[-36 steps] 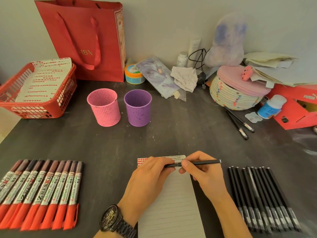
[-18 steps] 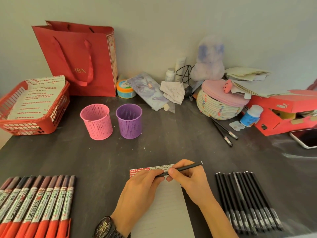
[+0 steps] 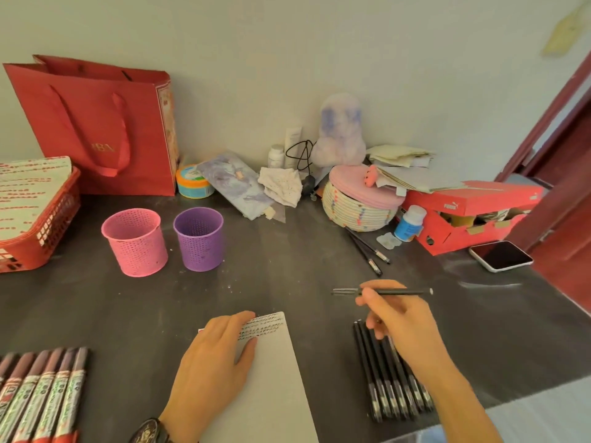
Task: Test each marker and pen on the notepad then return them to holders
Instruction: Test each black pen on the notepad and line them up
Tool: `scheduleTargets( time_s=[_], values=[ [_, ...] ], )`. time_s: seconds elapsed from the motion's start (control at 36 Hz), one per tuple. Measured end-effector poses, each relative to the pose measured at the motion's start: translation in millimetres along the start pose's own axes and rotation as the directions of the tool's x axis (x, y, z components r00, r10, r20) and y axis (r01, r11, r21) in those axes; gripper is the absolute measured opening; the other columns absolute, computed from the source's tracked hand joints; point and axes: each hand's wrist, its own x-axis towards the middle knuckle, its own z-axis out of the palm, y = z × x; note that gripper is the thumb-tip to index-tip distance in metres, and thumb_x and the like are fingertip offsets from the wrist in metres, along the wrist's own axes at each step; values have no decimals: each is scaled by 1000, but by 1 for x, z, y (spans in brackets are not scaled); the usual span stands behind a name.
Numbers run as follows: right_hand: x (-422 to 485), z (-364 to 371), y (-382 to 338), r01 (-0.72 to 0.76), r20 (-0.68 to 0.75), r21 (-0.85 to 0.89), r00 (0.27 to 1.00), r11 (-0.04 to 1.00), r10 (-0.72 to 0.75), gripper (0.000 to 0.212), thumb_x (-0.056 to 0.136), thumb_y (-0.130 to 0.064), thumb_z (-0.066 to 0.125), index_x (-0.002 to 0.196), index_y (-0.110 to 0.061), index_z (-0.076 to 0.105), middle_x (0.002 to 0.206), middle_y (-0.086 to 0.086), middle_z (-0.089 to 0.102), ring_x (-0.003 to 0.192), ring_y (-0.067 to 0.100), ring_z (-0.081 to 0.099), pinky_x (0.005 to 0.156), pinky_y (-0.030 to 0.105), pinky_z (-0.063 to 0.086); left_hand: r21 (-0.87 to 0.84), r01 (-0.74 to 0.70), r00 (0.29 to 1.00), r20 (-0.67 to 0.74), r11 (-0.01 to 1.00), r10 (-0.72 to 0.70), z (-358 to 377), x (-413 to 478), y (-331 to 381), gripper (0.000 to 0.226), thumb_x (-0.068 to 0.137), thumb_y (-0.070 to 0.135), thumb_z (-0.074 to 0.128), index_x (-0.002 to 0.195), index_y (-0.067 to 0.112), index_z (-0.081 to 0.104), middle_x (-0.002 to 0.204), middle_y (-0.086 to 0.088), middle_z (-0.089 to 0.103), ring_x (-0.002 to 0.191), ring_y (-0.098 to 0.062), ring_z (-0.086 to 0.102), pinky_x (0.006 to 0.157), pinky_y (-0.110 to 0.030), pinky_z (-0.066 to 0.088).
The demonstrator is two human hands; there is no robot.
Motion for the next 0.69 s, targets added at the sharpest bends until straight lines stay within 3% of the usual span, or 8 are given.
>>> scheduleTargets(
  time_s=[0.08, 0.17, 0.25, 0.36, 0.47, 0.69],
  values=[
    [5, -47, -7, -110, -54, -62, 993, 992, 107, 12, 96, -29, 62, 90, -23, 71, 87, 1, 70, 71, 12, 71, 56, 25, 57, -5, 24, 1000, 13, 1000, -24, 0, -1, -1, 40, 85, 29, 74, 122, 32, 59, 111, 18, 63, 104, -6, 56, 79, -29, 52],
    [8, -91, -5, -215, -24, -250, 976, 944, 216, 37, 86, -47, 63, 100, -13, 68, 89, 5, 71, 84, 13, 75, 68, 31, 63, -1, 27, 999, 23, 1000, -27, 0, -1, -2, 40, 86, 31, 72, 123, 33, 58, 112, 18, 62, 105, -6, 56, 80, -29, 52],
    [11, -122, 3, -291, 29, -501, 935, 815, 352, 35, 90, -41, 68, 99, -7, 62, 76, 6, 74, 74, 19, 75, 69, 34, 64, 4, 36, 998, 44, 999, -36, 0, 0, -2, 39, 88, 33, 68, 125, 33, 57, 115, 16, 62, 107, -8, 57, 82, -30, 51],
    [12, -140, 19, -326, 0, -714, 885, 619, 466, 29, 89, -36, 75, 99, -16, 55, 65, 4, 74, 59, 14, 71, 55, 25, 57, 3, 58, 996, 66, 998, -59, -2, 0, -1, 38, 91, 34, 64, 128, 33, 56, 118, 15, 61, 111, -10, 57, 86, -32, 51],
    [11, -138, 28, -323, -16, -771, 872, 549, 490, 28, 88, -34, 76, 101, -24, 53, 63, 2, 74, 51, 10, 67, 52, 21, 53, 10, 42, 997, 71, 999, -43, -3, 1, 0, 38, 89, 30, 67, 127, 28, 58, 117, 12, 63, 110, -12, 58, 85, -35, 53],
    [6, -131, 39, -300, -22, -779, 890, 550, 455, 18, 90, -32, 74, 102, -31, 60, 77, -2, 76, 61, 12, 72, 60, 27, 60, 7, 35, 997, 72, 999, -36, -6, 1, 2, 37, 90, 29, 66, 127, 27, 58, 117, 13, 63, 111, -11, 57, 85, -33, 52]
  ],
)
